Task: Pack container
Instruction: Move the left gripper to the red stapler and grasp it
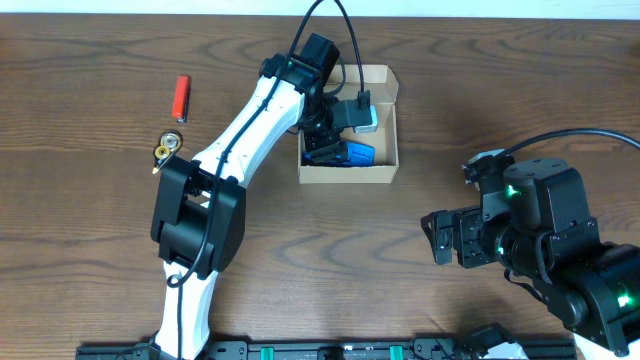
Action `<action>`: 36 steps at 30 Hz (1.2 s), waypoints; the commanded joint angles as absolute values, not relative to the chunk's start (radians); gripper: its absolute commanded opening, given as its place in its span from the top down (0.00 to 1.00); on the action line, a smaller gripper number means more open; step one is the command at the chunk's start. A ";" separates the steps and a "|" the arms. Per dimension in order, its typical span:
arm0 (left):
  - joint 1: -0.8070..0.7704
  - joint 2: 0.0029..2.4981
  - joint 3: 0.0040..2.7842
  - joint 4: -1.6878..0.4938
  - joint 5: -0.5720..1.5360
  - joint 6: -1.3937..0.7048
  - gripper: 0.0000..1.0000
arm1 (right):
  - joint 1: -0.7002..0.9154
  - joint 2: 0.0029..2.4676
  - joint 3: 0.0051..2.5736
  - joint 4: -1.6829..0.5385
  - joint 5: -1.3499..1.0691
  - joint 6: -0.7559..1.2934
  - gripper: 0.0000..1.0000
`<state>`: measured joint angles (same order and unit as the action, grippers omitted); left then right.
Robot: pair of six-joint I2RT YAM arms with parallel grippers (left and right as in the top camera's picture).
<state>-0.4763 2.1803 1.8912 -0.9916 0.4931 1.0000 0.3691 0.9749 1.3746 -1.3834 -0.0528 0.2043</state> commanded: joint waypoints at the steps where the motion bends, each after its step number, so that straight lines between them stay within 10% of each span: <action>1: -0.478 2.110 1.924 -1.007 0.495 0.934 0.33 | 0.379 0.975 1.375 -1.384 -0.049 0.212 0.01; 16: -0.225 1.860 1.961 -1.017 0.158 0.640 0.29 | 0.379 0.980 1.375 -1.384 -0.049 0.212 0.01; 36: 0.064 2.247 1.961 -0.754 0.036 0.256 0.27 | 0.379 0.980 1.375 -1.384 -0.050 0.212 0.01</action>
<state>0.0612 2.2078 1.9663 -0.7673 0.1131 0.3550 0.3691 0.9798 1.3746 -1.3830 -0.0528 0.2043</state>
